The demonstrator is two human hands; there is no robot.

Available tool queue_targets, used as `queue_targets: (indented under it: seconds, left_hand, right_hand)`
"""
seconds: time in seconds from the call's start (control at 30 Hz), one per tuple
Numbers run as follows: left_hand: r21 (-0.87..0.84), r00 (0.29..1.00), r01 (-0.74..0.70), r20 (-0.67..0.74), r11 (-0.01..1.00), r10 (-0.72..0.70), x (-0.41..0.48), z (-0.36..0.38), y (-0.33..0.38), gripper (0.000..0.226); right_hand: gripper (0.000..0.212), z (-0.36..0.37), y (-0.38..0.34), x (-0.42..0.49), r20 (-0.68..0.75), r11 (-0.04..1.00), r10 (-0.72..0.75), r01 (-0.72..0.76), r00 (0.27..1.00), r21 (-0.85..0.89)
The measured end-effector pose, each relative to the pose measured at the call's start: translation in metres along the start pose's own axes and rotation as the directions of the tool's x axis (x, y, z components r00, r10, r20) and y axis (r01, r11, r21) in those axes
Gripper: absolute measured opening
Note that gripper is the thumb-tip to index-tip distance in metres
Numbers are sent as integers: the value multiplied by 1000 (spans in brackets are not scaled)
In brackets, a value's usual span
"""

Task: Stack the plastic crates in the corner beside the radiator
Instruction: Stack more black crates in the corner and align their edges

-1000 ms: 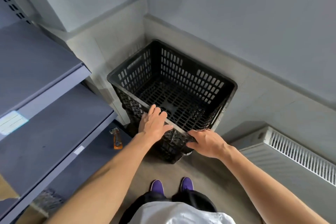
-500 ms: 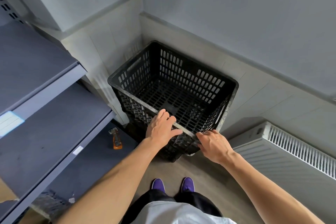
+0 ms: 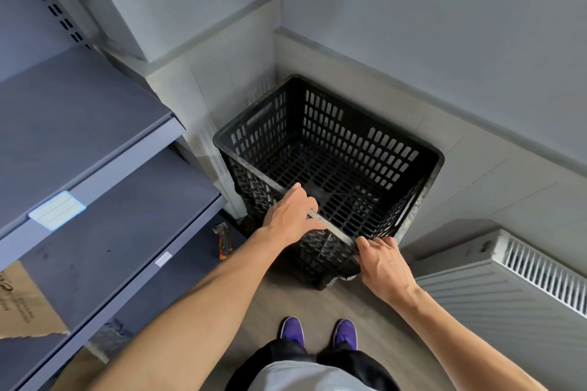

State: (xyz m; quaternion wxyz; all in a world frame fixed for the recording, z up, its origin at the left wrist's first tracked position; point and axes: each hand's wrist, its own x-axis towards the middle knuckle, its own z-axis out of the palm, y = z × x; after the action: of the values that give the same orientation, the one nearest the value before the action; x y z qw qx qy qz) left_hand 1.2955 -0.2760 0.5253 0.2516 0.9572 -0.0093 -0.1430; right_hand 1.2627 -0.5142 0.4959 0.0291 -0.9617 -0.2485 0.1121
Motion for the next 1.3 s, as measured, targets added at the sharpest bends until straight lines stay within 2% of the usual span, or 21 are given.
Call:
queue_targets:
  seconds: [0.07,0.13,0.2,0.23,0.3,0.37,0.47,0.57,0.7,0.77,0.83,0.97,1.07,1.13,1.3]
  left_hand:
    - [-107,992,82,-83,991,-91,4,-11,-2,29]
    - [-141,965,149,-196,979,-175,4,-17,-11,24]
    - [-133,905,260,-311,957,-289,0,-20,-20,31]
    - [-138,863,326,-361,935,-354,-1,-22,-25,40]
    - [-215,788,454,-356,865,-502,-2,-27,-31,61]
    - [-285,766,532,-238,797,-597,3,-31,-35,78]
    - [-278,783,566,-114,776,-611,16,-31,-34,90]
    - [-300,765,588,-94,751,-637,28,-28,-26,89]
    - [-374,706,626,-101,684,-701,35,-25,-18,77]
    - [-435,672,629,-113,645,-732,36,-24,-14,74]
    - [-475,644,627,-130,617,-754,36,-23,-10,71]
    - [-456,595,657,-177,601,-784,40,-22,-4,70]
    - [-427,564,685,-202,590,-801,47,-24,-2,69]
    - [-408,540,702,-231,584,-810,51,-24,-2,60]
    - [-393,472,751,-241,530,-848,60,-25,0,52]
  right_hand:
    - [20,-1,-4,2,0,1000,22,-22,1000,-21]
    - [19,-5,-8,7,4,1000,26,-26,1000,-14]
    - [13,-12,-13,15,42,1000,12,-12,999,2]
    - [17,-16,-15,20,57,1000,11,-13,998,21]
    - [31,-25,-22,30,81,998,8,-12,997,56]
    - [43,-34,-30,39,87,996,-8,0,996,92]
    - [57,-46,-37,58,111,993,0,-14,994,120]
    - [59,-59,-30,89,58,996,-9,4,998,93]
    - [42,-76,-6,144,33,999,-12,11,999,31]
    - [42,-88,6,178,40,999,29,-30,999,19]
    - [45,-96,18,215,47,996,53,-50,997,-71]
    - [44,-111,29,281,101,961,17,12,995,-275]
    - [44,-115,25,317,123,941,-57,94,991,-326]
    - [45,-115,22,333,116,929,-90,126,989,-349]
    - [57,-109,30,355,107,924,-27,66,994,-376]
